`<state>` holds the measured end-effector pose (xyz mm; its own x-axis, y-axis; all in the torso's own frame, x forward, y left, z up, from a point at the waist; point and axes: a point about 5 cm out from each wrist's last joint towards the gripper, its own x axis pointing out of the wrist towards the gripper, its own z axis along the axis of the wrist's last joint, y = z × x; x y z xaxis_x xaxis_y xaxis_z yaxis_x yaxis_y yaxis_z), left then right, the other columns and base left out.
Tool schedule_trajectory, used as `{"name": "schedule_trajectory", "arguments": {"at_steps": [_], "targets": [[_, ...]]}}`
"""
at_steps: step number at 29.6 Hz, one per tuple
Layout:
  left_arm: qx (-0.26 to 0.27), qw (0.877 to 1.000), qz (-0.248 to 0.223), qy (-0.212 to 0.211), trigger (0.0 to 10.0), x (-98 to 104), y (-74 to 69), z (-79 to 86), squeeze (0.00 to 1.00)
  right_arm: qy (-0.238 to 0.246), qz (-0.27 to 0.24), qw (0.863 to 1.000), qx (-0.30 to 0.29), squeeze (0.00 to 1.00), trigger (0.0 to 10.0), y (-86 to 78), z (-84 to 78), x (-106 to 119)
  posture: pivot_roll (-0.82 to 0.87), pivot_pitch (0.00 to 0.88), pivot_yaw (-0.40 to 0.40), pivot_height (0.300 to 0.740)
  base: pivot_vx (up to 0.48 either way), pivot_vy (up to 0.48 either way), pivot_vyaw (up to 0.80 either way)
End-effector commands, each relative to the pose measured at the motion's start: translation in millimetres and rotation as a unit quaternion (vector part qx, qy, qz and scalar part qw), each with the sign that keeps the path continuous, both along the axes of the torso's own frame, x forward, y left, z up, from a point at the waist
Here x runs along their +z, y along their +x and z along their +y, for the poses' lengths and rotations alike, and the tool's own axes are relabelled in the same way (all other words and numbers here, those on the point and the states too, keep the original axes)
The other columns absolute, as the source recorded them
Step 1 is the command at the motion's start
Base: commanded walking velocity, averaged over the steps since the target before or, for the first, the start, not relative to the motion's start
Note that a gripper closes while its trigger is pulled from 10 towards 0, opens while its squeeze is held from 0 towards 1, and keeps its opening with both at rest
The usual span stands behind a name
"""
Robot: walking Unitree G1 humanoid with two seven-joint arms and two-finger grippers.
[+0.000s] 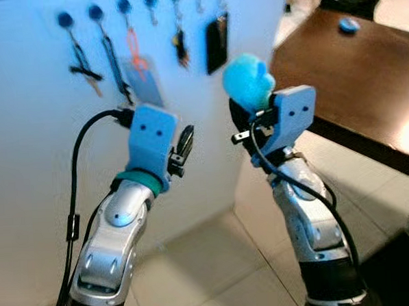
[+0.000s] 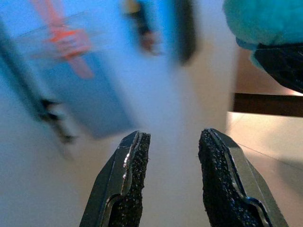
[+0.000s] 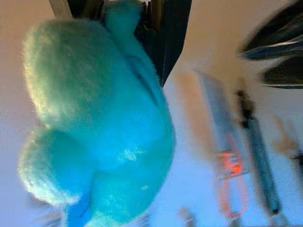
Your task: Hang keys on a hook
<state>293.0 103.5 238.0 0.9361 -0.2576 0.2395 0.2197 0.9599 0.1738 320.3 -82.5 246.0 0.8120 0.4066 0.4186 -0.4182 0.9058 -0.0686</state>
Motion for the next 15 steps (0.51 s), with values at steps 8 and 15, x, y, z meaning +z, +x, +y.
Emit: {"name": "schedule_trajectory", "arguments": {"at_steps": [8, 15], "targets": [[-0.054, 0.998, -0.009, -0.010, 10.0, 2.1, -16.0, 10.3, 0.00, -0.042, -0.031, 0.999, 0.004, 0.00, 10.0, -4.5, -7.7, 4.2, -0.07, 0.089, 0.098, 0.740, 0.000, 0.000, 0.00], [-0.122, 0.992, -0.014, -0.017, 10.0, 13.6, -36.4, 20.3, 0.00, -0.052, -0.040, 0.997, -0.034, 0.00, 10.0, -1.3, -34.2, 9.9, -0.06, 0.088, 0.093, 0.740, 0.000, 0.000, 0.00]]}}
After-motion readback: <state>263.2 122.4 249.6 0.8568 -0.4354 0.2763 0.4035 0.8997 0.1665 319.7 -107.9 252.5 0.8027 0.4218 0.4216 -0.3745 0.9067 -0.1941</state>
